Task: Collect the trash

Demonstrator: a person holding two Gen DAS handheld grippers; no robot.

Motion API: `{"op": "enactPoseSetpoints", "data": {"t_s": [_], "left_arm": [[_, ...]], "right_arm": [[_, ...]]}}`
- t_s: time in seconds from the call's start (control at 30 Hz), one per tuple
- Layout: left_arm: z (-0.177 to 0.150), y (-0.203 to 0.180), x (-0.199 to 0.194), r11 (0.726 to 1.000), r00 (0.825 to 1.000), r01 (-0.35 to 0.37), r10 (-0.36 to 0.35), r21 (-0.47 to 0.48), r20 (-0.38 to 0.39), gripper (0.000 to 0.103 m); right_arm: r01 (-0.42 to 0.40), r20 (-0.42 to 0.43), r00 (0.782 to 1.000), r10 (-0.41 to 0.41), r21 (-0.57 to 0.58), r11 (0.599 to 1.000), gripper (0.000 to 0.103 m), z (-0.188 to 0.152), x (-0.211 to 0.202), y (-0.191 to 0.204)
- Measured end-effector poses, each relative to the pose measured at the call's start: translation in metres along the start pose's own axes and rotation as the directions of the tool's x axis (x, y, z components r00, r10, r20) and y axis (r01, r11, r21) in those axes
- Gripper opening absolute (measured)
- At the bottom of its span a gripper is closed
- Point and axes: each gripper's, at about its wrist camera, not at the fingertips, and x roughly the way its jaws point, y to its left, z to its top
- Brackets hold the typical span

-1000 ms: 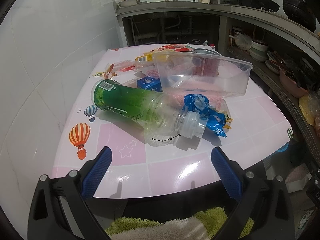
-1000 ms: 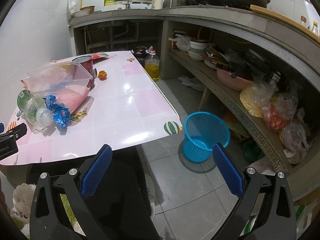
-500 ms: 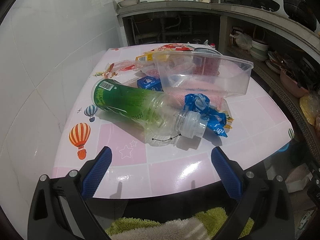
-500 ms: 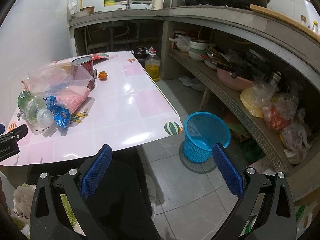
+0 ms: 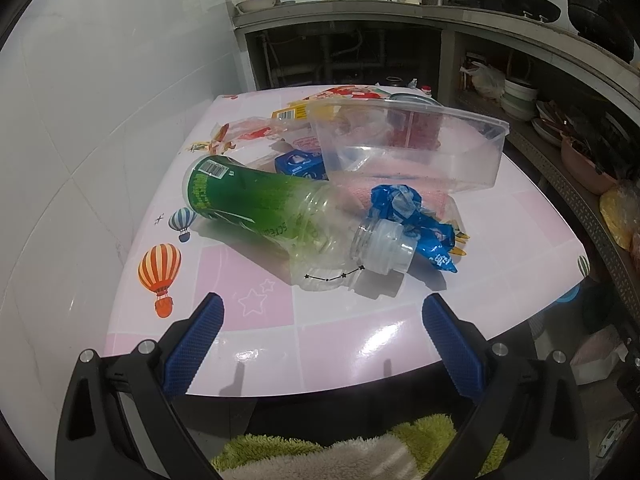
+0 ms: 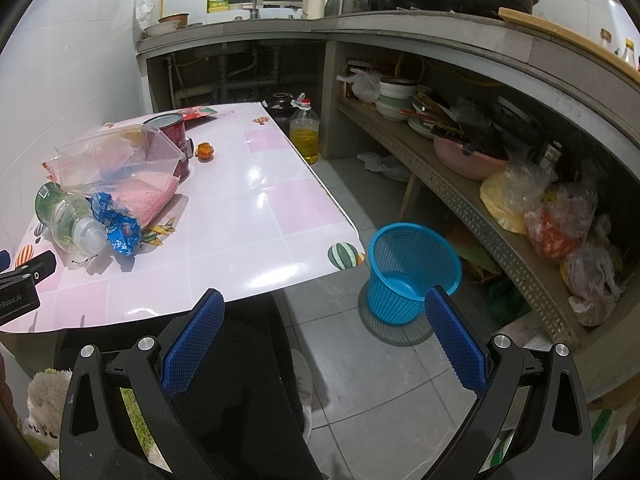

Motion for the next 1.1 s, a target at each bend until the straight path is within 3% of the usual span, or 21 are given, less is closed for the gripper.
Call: {"op": "enactPoseSetpoints", "data": {"t_s": [0.77, 1.1], "left_arm": [[0.011, 0.009, 0.007, 1.0, 1.0, 0.022, -0.022, -0.011, 0.019, 0.097], [0.024, 0.026, 0.013, 0.998, 0.997, 0.053, -0.051, -0.03, 0.05, 0.097]], "right_arm": [[0.001, 0.001, 1.0, -0.001, -0.011, 1.0, 0.095, 0.009, 0.002, 0.005], [-0.081, -0.011, 0.997, 0.081, -0.045, 0.996, 0.095, 0.025, 0.014, 0.016]]}}
